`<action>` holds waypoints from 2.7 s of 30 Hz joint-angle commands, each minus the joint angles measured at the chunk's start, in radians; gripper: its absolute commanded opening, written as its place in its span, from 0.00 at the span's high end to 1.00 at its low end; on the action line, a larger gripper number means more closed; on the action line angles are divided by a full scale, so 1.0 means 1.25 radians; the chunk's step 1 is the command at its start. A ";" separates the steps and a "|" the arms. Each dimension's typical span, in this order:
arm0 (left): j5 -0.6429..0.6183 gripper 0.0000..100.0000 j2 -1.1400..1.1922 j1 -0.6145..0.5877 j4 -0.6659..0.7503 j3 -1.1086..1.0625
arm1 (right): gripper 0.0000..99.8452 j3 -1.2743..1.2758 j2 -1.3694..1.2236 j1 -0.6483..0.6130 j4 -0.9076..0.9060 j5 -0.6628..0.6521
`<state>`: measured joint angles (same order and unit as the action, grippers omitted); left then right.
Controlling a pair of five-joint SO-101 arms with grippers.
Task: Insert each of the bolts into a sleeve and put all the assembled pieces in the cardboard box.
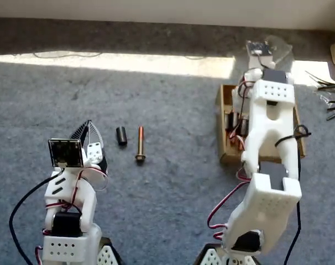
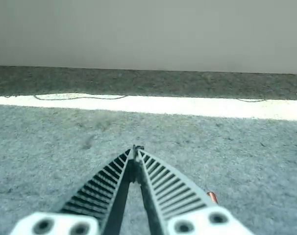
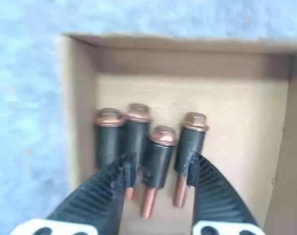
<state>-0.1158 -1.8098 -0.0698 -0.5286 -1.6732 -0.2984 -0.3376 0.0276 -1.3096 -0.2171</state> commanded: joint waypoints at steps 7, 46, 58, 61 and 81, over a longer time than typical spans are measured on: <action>0.002 0.99 -0.003 -0.104 0.017 -0.019 | 0.85 -0.110 0.191 -0.258 -0.207 0.010; 0.001 0.99 -0.004 -0.333 -0.022 -0.019 | 0.94 -0.592 -0.397 -0.614 -0.117 0.128; 0.001 0.99 -0.004 -0.333 -0.022 -0.019 | 0.94 -0.764 -0.528 -0.617 -0.111 0.210; 0.001 0.99 -0.004 -0.333 -0.022 -0.019 | 0.94 -0.784 -0.554 -0.613 -0.116 0.212; 0.001 0.99 -0.004 -0.332 -0.022 -0.019 | 0.94 -0.780 -0.574 -0.614 -0.150 0.369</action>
<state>-0.1158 -1.8098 -0.4749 -0.5531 -1.6732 -1.2221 -1.0664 -0.7534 -1.4830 0.1864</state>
